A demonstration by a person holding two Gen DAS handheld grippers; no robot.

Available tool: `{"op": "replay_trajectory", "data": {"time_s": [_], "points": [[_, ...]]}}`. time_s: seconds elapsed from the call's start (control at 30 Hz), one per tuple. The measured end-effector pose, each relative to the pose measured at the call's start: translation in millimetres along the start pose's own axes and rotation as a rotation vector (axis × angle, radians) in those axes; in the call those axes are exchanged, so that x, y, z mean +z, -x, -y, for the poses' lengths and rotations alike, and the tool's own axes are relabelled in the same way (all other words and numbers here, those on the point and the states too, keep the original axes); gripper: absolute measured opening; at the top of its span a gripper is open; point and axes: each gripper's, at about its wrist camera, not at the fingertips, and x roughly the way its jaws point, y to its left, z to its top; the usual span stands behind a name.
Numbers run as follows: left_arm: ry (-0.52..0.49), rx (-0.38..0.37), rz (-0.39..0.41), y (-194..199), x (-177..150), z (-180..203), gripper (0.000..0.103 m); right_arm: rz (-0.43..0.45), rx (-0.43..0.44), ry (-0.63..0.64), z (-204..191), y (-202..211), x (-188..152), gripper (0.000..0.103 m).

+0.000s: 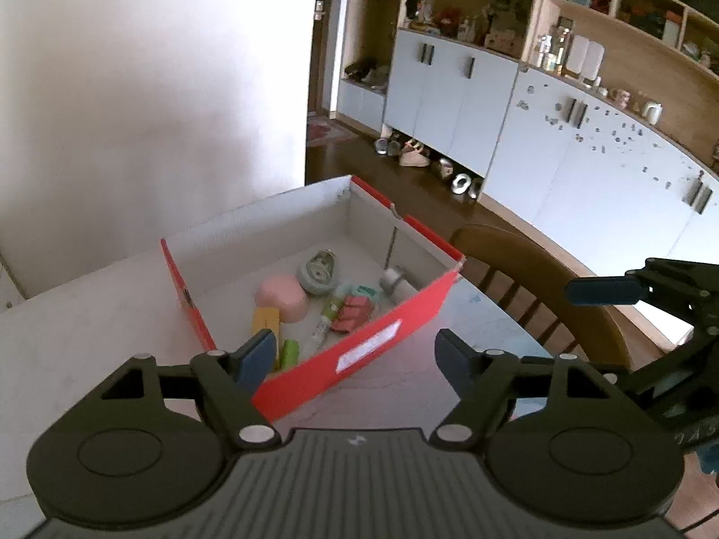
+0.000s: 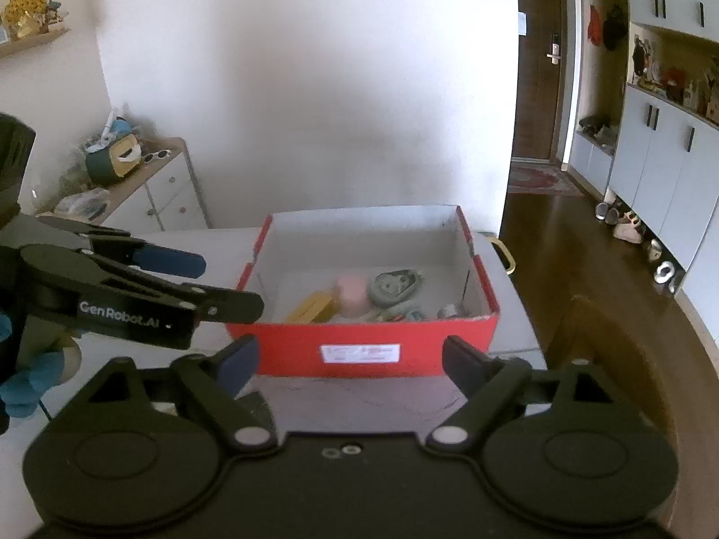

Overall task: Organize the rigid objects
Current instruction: 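Withdraw both tools from the box toward the items on the table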

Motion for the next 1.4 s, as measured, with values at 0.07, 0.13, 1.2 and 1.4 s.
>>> {"op": "replay_trajectory", "data": {"time_s": [0.07, 0.13, 1.2, 1.4], "points": [[-0.002, -0.007, -0.001, 4.7, -8.2, 1.3, 0.078, 0.006, -0.003, 0.000, -4.2, 6.0, -4.9, 0.090], [-0.012, -0.008, -0.002, 8.6, -16.6, 3.3, 0.078, 0.009, 0.000, -0.003, -7.8, 11.5, -11.1, 0.093], [-0.038, 0.017, -0.094, -57.3, -139.6, 18.6, 0.083, -0.138, -0.073, -0.041, -15.2, 0.4, -151.4, 0.100], [-0.065, 0.018, -0.113, -78.5, -143.6, 27.4, 0.083, -0.177, -0.066, -0.020, -11.3, -14.2, -162.4, 0.089]]}}
